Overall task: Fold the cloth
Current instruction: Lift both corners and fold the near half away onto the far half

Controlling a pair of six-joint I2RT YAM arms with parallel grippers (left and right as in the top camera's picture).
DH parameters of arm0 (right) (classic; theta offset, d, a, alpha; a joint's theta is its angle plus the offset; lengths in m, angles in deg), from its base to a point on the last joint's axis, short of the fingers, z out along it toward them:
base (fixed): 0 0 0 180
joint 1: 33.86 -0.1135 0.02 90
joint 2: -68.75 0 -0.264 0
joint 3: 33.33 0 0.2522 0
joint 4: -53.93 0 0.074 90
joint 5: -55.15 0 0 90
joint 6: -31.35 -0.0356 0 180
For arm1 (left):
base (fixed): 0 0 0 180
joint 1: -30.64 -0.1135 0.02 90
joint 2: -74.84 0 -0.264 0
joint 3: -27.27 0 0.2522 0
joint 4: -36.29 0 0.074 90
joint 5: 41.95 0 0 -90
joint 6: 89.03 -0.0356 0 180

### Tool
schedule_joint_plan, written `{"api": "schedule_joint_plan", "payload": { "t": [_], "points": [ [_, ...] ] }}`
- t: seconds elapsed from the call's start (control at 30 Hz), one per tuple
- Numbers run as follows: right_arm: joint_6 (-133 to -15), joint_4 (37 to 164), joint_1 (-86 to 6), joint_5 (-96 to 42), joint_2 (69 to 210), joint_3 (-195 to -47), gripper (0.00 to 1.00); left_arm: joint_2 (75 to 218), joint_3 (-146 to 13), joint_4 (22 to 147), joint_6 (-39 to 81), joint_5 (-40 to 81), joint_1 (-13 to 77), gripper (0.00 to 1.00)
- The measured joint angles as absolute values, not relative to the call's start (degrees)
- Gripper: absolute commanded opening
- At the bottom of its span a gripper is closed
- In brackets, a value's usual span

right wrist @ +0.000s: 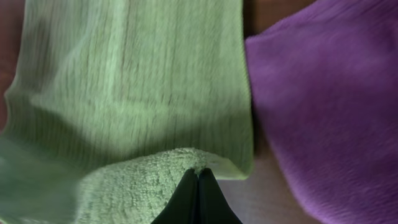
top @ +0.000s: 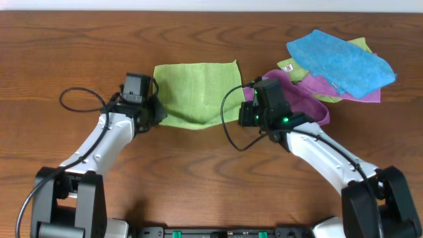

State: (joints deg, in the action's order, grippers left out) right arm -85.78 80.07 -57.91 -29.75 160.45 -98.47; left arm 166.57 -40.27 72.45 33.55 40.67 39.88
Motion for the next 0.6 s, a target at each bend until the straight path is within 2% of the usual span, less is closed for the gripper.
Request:
{"api": "schedule_joint_plan", "payload": {
  "t": [0.6],
  "points": [
    [-83.38, 77.51, -56.58, -30.42, 164.1, -101.33, 0.02, 166.57, -42.61, 69.19, 33.09, 45.33, 39.88, 0.06]
  ]
}}
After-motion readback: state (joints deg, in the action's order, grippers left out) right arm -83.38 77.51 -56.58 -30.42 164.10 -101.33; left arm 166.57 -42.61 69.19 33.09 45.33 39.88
